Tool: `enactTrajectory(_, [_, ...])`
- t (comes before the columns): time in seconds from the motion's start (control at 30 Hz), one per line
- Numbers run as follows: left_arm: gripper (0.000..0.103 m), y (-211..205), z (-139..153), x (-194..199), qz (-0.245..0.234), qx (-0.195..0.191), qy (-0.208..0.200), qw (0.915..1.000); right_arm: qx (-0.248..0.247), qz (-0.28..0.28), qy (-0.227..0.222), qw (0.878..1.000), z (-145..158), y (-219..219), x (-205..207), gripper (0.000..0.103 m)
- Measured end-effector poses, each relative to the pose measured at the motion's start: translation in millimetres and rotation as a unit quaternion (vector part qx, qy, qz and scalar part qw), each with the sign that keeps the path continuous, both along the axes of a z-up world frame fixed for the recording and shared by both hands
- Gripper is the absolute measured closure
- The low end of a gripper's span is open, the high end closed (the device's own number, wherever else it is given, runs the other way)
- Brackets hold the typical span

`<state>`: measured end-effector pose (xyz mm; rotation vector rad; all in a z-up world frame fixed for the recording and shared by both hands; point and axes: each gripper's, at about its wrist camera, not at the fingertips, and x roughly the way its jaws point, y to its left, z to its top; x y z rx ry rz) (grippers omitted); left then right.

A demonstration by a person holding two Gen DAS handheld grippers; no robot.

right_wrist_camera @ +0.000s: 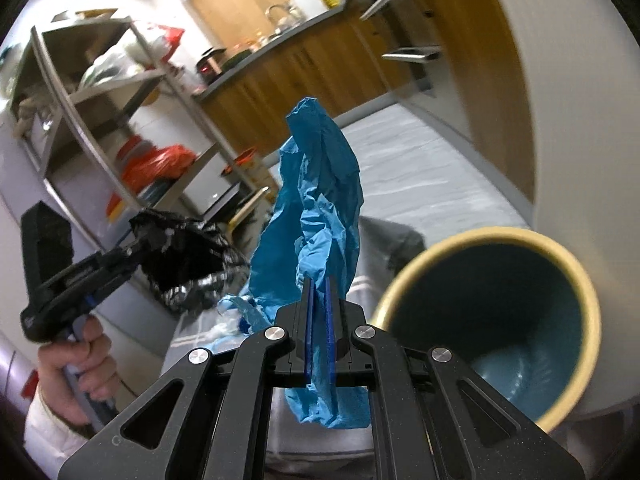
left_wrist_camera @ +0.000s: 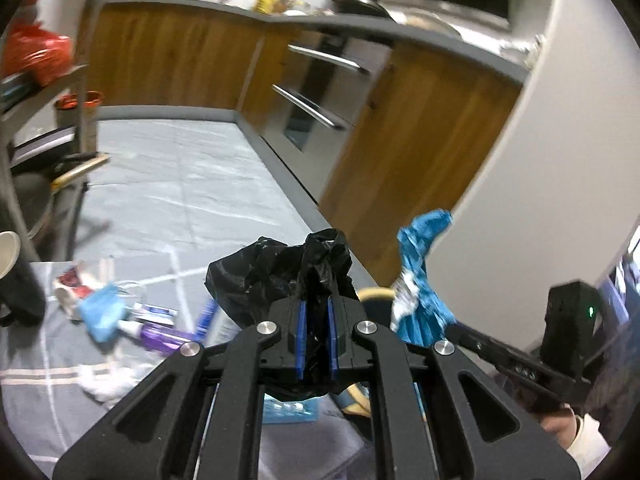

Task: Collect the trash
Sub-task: 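Carry both items to the teal bin and release them inside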

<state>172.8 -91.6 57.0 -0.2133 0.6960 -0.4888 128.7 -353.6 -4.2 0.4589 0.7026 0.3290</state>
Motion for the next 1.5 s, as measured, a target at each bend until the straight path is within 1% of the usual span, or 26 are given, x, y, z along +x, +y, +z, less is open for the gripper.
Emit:
enactTrajectory(0.13, [0.096,-49,-11,-6,-0.044,0.028,-0.006,0.9986,-0.003,-0.027,0.005,1.0,-8,-23,-6,0.097])
enactTrajectory(0.37, [0.096,-104,-37,-7,-0.103,0.056,0.005,0.9932,0.01,-0.07,0.041,0.997,-34,-62,-7,0.097])
enactTrajectory(0.5, [0.096,-129,-53,-3,-0.127,0.073,0.011,0.9892,0.016,-0.083,0.058,0.995,-43,-73,-5,0.097])
enactTrajectory(0.63, [0.096,-153,-70,6,-0.14,0.09,0.023,0.9858,0.013,-0.091,0.075,0.993,-52,-78,-1,0.096])
enactTrajectory(0.77, [0.095,-170,-92,12,-0.155,0.107,0.044,0.9811,0.015,-0.092,0.097,0.991,-63,-81,6,0.096])
enactTrajectory(0.87, [0.094,-174,-102,13,-0.166,0.115,0.056,0.9778,0.016,-0.092,0.113,0.989,-69,-81,12,0.093])
enactTrajectory(0.93, [0.086,-175,-108,12,-0.173,0.118,0.062,0.9758,0.017,-0.092,0.116,0.989,-71,-82,13,0.089])
enactTrajectory(0.97, [0.082,-175,-109,11,-0.175,0.121,0.064,0.975,0.019,-0.094,0.116,0.989,-70,-81,13,0.084])
enactTrajectory(1.0, [0.074,-173,-110,11,-0.176,0.121,0.064,0.9748,0.021,-0.095,0.114,0.989,-69,-82,12,0.078])
enactTrajectory(1.03, [0.069,-172,-111,10,-0.177,0.119,0.064,0.9748,0.022,-0.096,0.11,0.989,-68,-84,11,0.075])
enactTrajectory(1.07, [0.067,-169,-110,10,-0.177,0.116,0.063,0.9754,0.023,-0.097,0.106,0.989,-67,-83,10,0.072])
enactTrajectory(1.13, [0.057,-160,-106,10,-0.171,0.11,0.058,0.9773,0.022,-0.095,0.101,0.99,-65,-81,10,0.069])
enactTrajectory(1.3, [0.054,-131,-96,12,-0.144,0.085,0.053,0.9846,0.021,-0.092,0.095,0.991,-61,-76,11,0.068])
enactTrajectory(1.37, [0.053,-118,-91,12,-0.131,0.077,0.051,0.987,0.019,-0.087,0.091,0.992,-58,-73,11,0.065])
enactTrajectory(1.43, [0.05,-103,-87,11,-0.119,0.075,0.043,0.9891,0.013,-0.083,0.088,0.993,-56,-69,10,0.059])
enactTrajectory(1.5, [0.049,-84,-82,10,-0.102,0.07,0.037,0.9916,0.008,-0.079,0.082,0.993,-53,-65,9,0.055])
